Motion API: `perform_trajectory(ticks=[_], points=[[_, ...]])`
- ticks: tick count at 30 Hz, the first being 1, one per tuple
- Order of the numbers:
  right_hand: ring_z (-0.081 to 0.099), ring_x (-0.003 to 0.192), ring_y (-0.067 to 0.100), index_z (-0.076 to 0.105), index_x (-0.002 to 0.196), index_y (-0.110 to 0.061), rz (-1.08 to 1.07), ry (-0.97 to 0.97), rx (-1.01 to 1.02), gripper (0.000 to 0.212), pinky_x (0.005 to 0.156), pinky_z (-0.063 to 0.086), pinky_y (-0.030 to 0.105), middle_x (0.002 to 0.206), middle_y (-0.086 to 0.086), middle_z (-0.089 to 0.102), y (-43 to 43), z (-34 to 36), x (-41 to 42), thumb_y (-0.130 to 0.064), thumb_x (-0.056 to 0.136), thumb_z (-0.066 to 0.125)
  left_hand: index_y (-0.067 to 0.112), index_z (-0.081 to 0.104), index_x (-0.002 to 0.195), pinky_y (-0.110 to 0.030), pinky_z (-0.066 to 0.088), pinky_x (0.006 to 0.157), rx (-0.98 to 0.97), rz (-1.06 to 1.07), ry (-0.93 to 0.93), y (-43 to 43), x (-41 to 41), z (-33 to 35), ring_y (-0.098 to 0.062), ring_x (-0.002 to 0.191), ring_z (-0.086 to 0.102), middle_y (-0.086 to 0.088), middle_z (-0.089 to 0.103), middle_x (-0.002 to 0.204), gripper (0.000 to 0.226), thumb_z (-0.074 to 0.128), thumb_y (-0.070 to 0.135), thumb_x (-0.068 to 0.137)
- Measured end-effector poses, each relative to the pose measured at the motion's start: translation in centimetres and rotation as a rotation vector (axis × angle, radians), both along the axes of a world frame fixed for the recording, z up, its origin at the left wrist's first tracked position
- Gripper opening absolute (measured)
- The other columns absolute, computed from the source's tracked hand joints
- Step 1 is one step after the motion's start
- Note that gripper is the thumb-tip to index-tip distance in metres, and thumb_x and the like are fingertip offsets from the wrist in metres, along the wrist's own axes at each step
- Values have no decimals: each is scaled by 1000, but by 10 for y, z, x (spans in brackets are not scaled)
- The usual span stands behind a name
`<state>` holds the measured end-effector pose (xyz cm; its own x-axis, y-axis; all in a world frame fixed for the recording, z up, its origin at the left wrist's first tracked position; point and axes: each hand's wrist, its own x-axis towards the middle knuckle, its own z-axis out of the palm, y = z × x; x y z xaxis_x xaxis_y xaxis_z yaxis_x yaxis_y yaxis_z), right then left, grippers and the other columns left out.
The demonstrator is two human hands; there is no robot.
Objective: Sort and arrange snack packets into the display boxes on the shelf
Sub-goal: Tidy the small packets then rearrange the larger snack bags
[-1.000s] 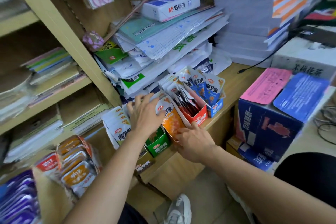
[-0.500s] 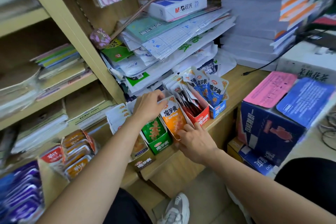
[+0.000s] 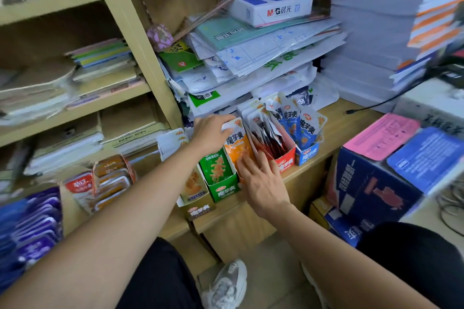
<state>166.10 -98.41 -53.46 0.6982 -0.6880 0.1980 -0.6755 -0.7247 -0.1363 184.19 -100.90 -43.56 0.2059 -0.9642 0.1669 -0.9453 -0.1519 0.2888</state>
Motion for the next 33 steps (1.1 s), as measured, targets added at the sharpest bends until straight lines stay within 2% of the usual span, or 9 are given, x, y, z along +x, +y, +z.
perform_trajectory(ticks=[3, 6, 9, 13, 18, 22, 25, 30, 33], points=[[9, 152, 38, 28, 153, -18, 5, 35, -13, 59, 119, 20, 54, 162, 5, 26, -1, 5, 4, -42, 102, 44, 28, 55, 142, -33, 25, 97, -104, 3, 17, 4, 6, 0, -24, 129, 54, 1, 61, 139, 43, 57, 18, 101], [25, 147, 39, 44, 142, -17, -7, -10, -26, 55, 115, 30, 54, 152, 7, 41, 2, 11, 2, -37, 94, 61, 27, 61, 136, -39, 29, 97, -199, 22, -45, 11, 12, 0, -25, 124, 54, 1, 61, 137, 39, 58, 14, 99], [48, 123, 38, 65, 115, -14, -25, -96, -58, 32, 98, 47, 49, 124, 8, 62, 4, 9, -5, -10, 84, 69, 25, 59, 139, -37, 26, 99, -172, 75, -122, 18, 20, -4, -21, 130, 47, 5, 57, 144, 39, 57, 20, 101], [60, 94, 29, 74, 105, -13, -20, -158, -111, 41, 75, 57, 38, 102, 5, 73, -1, 1, -14, 6, 69, 77, 27, 52, 146, -37, 20, 104, -39, 49, -141, 23, 29, -10, -17, 140, 35, 11, 39, 158, 43, 52, 28, 103], [63, 81, 25, 75, 104, -12, 14, -178, -174, 47, 72, 55, 33, 106, 3, 74, -2, 8, -10, 3, 61, 84, 27, 47, 150, -33, 20, 96, -36, 53, -118, 21, 31, -8, -16, 141, 35, 11, 41, 157, 46, 50, 22, 104], [56, 105, 31, 62, 131, -11, 37, -150, -85, 47, 91, 50, 39, 133, 5, 64, -3, 7, -9, 1, 85, 67, 29, 44, 151, -35, 21, 100, 7, 47, -101, 20, 34, -3, -16, 140, 35, 10, 43, 156, 47, 49, 22, 105], [52, 110, 30, 55, 135, -16, 34, -137, -61, 50, 93, 50, 40, 138, 2, 59, -3, 4, -10, -2, 88, 63, 29, 44, 151, -36, 22, 101, -9, 44, -77, 25, 37, -1, -17, 141, 35, 11, 41, 157, 49, 51, 22, 104], [57, 89, 28, 70, 105, -15, -1, -411, -109, 19, 72, 54, 43, 100, 2, 70, 0, 26, -21, -14, 85, 72, 27, 65, 133, -34, 35, 97, -292, 87, 144, 57, 17, 10, -13, 112, 56, 15, 70, 116, 37, 61, 17, 98], [61, 96, 26, 71, 95, -15, -111, -685, -18, 8, 80, 54, 41, 95, -1, 69, -3, 56, -38, -19, 88, 72, 26, 70, 123, -38, 47, 100, -344, 46, 291, 80, -11, 11, -6, 100, 62, 23, 70, 94, 30, 67, 19, 94]])
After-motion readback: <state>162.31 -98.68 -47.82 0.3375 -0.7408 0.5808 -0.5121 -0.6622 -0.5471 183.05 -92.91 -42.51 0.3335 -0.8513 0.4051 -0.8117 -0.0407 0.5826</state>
